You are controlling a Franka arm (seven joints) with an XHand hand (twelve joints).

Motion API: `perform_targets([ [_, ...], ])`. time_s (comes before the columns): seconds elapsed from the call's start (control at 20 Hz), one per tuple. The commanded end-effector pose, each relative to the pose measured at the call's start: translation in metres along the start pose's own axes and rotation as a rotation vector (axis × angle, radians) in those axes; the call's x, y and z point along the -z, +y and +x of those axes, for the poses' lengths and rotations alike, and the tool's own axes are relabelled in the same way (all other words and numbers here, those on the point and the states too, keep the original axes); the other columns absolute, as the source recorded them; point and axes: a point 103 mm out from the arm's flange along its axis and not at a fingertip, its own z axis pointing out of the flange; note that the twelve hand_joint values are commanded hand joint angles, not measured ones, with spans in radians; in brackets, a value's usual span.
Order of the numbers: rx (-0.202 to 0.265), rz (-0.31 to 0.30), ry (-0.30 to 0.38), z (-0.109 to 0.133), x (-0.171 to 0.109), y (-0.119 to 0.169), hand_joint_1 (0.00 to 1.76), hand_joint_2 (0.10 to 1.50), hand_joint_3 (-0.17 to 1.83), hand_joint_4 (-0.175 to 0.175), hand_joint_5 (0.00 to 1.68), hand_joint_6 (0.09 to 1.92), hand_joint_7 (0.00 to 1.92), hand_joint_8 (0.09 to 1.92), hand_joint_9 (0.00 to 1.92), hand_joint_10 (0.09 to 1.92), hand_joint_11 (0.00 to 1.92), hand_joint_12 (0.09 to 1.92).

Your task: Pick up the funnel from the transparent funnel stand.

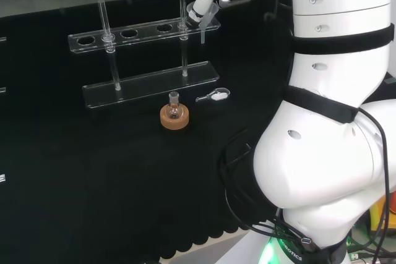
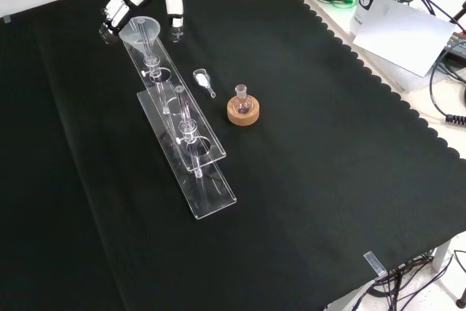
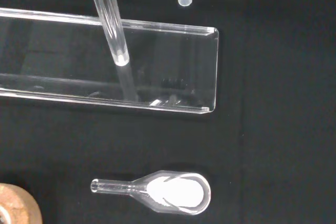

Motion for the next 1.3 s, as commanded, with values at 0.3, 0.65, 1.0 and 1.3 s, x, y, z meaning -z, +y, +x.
perform_targets([
  [0.3, -0.017, -0.004, -0.047, 0.001, 0.000, 0.004, 0.76, 0.66, 0.33, 0.019, 0.09, 0.09, 0.00, 0.42, 0.16, 0.89, 0.54, 1.44],
  [0.65, -0.038, -0.016, -0.080, 0.004, -0.001, 0.008, 0.82, 0.59, 0.53, 0.021, 0.22, 0.09, 0.04, 0.65, 0.35, 0.78, 0.56, 1.42],
  [1.0, -0.073, -0.105, -0.158, 0.006, 0.013, -0.001, 0.87, 0.59, 0.61, 0.017, 0.46, 0.09, 0.28, 0.72, 0.53, 0.68, 0.60, 1.38],
  [1.3, -0.084, -0.153, -0.210, 0.012, 0.038, -0.021, 0.91, 0.59, 0.64, 0.015, 0.53, 0.09, 0.35, 0.70, 0.61, 0.62, 0.63, 1.34],
])
